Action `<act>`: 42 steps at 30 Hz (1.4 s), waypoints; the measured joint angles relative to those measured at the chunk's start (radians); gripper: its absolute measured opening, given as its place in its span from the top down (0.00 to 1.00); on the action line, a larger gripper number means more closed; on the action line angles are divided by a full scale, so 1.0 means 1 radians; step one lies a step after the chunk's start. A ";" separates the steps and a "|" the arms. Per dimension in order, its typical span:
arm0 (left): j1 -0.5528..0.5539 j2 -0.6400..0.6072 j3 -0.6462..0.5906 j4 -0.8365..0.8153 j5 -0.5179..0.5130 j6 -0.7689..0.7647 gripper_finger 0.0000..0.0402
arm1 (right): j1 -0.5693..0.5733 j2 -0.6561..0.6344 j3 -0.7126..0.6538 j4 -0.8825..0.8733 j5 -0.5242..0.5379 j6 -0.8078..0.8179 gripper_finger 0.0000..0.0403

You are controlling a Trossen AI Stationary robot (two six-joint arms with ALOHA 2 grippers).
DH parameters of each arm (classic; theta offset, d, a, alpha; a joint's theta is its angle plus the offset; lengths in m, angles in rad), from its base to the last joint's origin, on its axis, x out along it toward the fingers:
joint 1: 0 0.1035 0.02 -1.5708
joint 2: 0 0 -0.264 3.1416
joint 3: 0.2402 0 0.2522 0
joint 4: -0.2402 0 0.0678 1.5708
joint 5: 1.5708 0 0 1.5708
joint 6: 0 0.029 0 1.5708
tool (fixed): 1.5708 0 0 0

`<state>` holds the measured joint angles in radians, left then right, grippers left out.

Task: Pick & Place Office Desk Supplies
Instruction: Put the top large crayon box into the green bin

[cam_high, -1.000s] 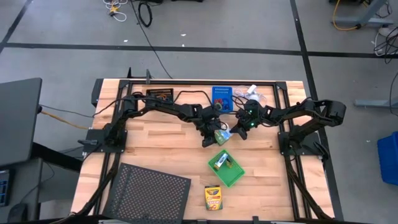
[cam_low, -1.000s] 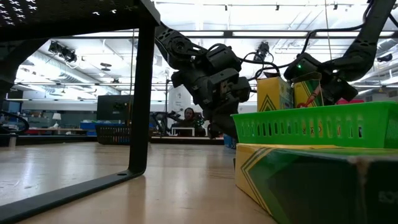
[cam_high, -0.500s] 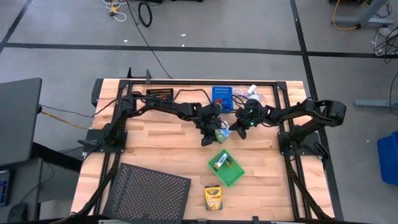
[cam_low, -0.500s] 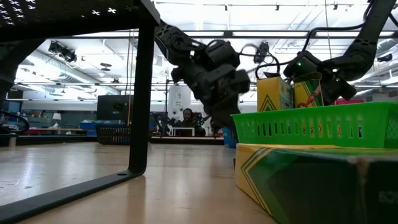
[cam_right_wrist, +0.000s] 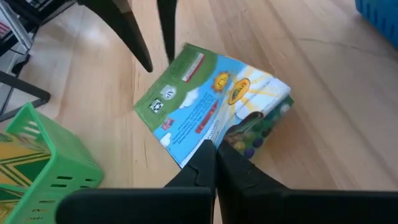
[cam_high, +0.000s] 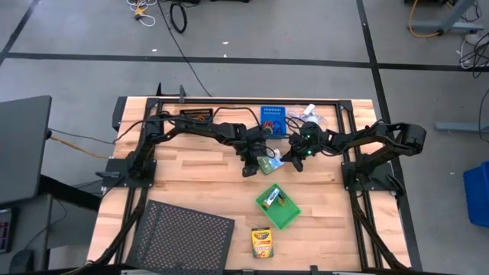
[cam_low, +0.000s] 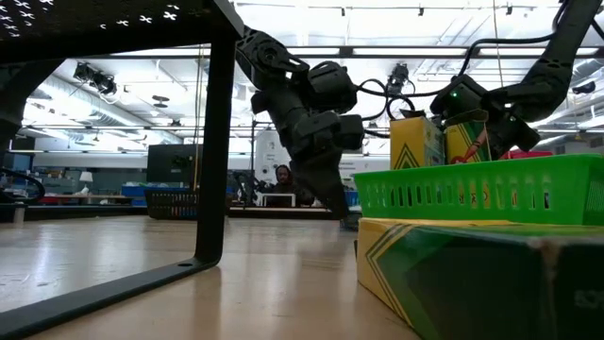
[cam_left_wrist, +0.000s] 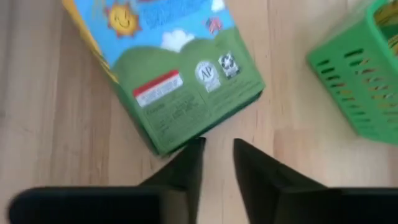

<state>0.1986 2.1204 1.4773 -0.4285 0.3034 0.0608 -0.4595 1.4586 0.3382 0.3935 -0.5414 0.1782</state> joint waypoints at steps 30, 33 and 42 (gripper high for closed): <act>0.000 -0.246 -0.003 -0.105 -0.261 0.063 0.25 | 0.077 -0.002 0.041 0.005 0.202 -0.152 1.00; 0.001 -0.279 -0.003 -0.106 -0.284 0.059 0.25 | 0.104 -0.002 0.054 0.004 0.250 -0.178 1.00; 0.000 -0.380 -0.003 -0.105 -0.356 0.078 0.25 | 0.181 -0.002 0.065 0.000 0.452 -0.270 1.00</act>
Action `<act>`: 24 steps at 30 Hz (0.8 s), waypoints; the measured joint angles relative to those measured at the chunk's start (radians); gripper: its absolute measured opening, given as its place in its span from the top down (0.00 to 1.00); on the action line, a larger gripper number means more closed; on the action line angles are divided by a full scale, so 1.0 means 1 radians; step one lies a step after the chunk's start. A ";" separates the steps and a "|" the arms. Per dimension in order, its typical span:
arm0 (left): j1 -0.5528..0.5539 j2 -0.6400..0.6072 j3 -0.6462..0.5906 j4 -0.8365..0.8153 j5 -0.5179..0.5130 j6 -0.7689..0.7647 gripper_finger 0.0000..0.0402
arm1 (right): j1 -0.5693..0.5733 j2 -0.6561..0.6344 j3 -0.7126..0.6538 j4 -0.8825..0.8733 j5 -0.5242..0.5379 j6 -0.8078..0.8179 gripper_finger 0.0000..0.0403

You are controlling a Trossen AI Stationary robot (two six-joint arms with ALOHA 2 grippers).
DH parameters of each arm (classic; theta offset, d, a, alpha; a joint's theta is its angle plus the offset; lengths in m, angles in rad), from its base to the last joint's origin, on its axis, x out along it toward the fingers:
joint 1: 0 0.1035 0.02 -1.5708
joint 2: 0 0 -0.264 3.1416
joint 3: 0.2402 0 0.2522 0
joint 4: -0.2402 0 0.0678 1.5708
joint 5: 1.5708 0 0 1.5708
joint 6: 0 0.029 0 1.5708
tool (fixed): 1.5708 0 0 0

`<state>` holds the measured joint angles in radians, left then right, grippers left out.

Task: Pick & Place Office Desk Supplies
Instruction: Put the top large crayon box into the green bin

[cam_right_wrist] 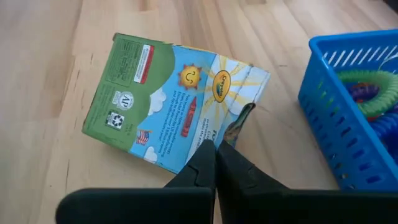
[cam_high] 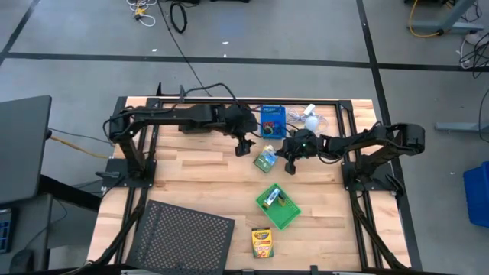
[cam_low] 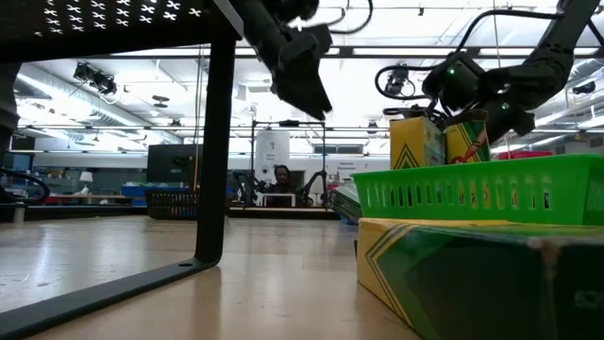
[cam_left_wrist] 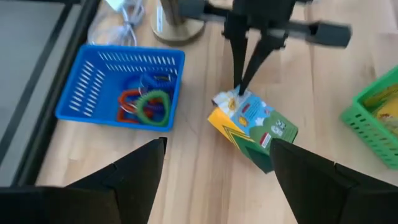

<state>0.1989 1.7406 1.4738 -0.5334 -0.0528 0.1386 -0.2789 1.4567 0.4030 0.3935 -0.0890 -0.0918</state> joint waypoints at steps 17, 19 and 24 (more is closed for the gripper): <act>0.013 -0.173 0.000 -0.001 -0.062 0.023 0.25 | 0.068 -0.154 0.147 -0.259 0.069 -0.073 1.00; 0.013 -0.177 0.000 -0.010 -0.083 0.039 0.25 | 0.083 -0.173 0.182 -0.326 0.093 -0.086 1.00; 0.032 -0.190 -0.001 -0.013 -0.104 0.057 0.25 | 0.130 -0.205 0.257 -0.458 0.173 -0.118 1.00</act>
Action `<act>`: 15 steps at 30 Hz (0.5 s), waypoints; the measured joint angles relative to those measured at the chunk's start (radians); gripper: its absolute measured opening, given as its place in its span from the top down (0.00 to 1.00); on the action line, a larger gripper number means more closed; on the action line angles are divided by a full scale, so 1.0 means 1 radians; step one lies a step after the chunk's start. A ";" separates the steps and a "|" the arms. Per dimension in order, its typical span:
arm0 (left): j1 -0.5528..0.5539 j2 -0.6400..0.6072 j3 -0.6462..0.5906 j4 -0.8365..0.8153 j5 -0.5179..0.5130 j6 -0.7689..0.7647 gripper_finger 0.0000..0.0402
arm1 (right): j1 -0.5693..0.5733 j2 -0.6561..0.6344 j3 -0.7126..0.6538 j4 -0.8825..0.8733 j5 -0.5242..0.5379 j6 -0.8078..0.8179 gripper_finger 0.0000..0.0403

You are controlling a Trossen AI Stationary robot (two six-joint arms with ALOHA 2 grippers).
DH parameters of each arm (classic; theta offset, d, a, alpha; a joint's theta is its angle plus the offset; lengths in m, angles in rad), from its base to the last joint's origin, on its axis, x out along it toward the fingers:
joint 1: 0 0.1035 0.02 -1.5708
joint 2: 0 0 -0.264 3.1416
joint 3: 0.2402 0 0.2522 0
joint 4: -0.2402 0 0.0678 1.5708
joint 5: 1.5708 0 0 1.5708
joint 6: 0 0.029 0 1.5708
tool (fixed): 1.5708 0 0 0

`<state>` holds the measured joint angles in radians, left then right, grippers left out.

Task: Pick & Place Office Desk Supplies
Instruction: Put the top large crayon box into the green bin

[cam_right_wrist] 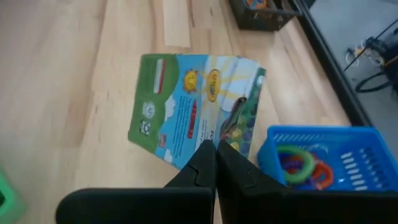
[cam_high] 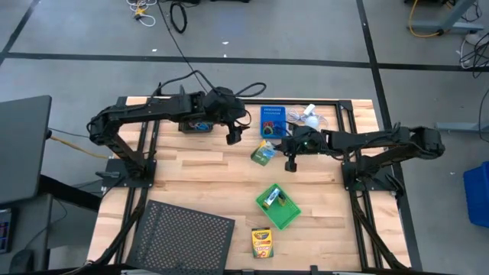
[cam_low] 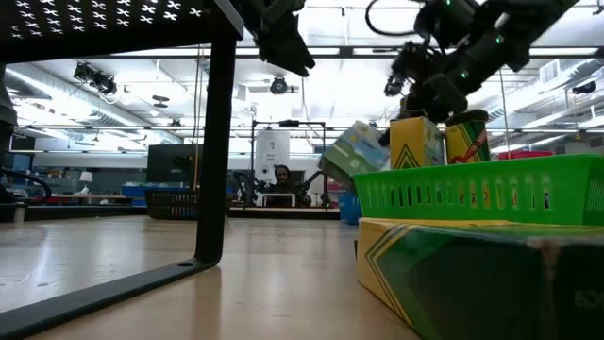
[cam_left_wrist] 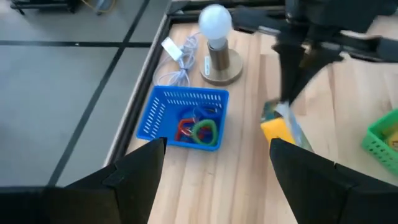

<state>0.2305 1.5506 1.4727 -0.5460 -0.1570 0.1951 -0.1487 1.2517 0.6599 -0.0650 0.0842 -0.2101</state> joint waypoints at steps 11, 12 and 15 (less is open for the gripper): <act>-0.005 -0.277 -0.215 0.285 0.143 0.125 0.25 | 0.132 -0.025 0.089 -0.011 0.031 -0.023 1.00; -0.006 -0.323 -0.255 0.284 0.143 0.132 0.25 | 0.143 -0.025 0.089 0.003 0.030 -0.024 1.00; -0.030 -0.472 -0.367 0.293 0.153 0.124 0.25 | 0.168 -0.039 0.089 0.012 0.031 -0.032 1.00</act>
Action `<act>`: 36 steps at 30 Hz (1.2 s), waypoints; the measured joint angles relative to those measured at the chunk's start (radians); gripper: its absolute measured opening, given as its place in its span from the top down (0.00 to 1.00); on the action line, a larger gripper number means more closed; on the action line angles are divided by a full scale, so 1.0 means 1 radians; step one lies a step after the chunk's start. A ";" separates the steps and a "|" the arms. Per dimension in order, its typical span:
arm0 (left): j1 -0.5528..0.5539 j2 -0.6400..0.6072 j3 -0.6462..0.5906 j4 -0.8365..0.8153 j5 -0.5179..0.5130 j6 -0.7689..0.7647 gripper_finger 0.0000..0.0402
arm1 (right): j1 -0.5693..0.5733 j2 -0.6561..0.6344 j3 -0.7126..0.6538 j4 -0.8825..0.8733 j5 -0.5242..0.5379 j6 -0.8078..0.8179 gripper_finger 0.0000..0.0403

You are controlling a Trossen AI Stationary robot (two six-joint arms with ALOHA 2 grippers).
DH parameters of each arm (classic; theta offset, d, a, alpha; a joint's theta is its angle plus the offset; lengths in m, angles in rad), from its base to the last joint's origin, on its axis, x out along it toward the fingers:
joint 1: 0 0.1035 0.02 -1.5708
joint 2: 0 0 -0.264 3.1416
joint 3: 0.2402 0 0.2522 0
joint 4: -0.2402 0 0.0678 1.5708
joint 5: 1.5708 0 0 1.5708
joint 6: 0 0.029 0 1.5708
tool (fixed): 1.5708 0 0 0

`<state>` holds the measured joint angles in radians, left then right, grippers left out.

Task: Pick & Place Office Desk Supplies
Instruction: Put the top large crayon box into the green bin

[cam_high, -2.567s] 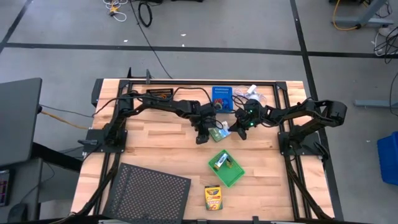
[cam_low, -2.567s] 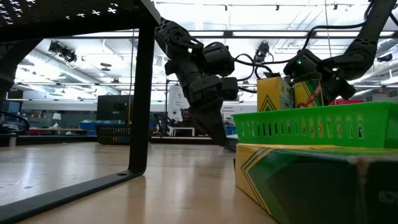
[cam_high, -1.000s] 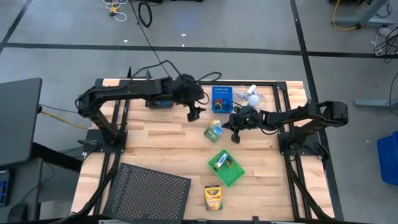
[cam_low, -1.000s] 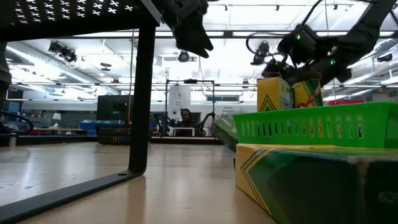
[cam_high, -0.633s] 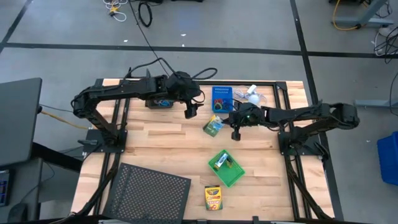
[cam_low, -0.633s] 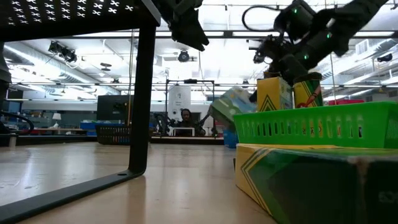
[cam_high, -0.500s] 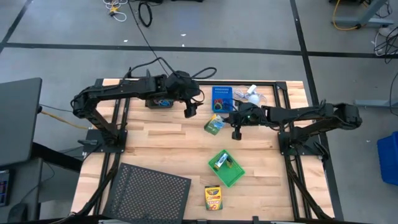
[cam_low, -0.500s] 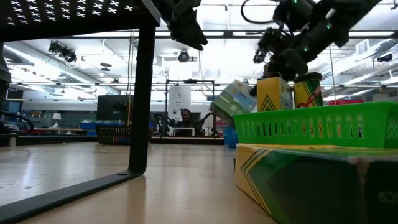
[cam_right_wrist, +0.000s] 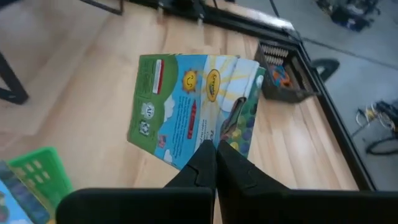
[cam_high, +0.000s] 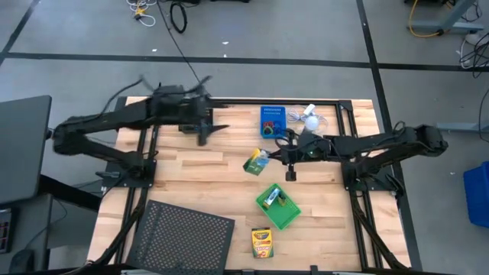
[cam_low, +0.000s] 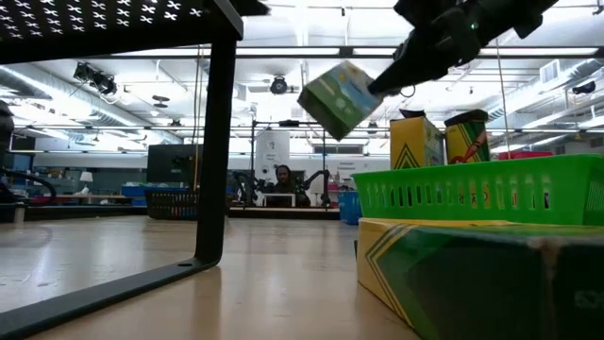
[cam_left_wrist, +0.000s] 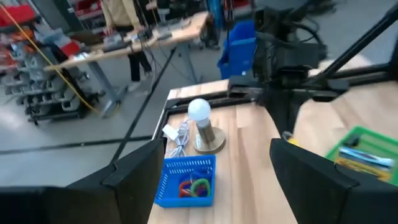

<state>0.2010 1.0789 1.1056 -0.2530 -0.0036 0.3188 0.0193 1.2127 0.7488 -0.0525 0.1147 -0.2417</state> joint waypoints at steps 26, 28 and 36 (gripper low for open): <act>-0.109 -0.512 -0.818 0.515 -0.150 -0.181 0.25 | 0.385 -0.200 0.003 -0.231 0.243 0.037 1.00; -0.109 -0.511 -0.818 0.512 -0.150 -0.180 0.25 | 0.428 -0.199 0.022 -0.272 0.266 0.063 1.00; -0.109 -0.511 -0.818 0.508 -0.154 -0.174 0.25 | 0.587 -0.199 0.115 -0.372 0.347 0.171 1.00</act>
<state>0.0925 0.5682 0.2878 0.2548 -0.1579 0.1446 0.6066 1.0138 0.8635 -0.4249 0.4621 -0.0707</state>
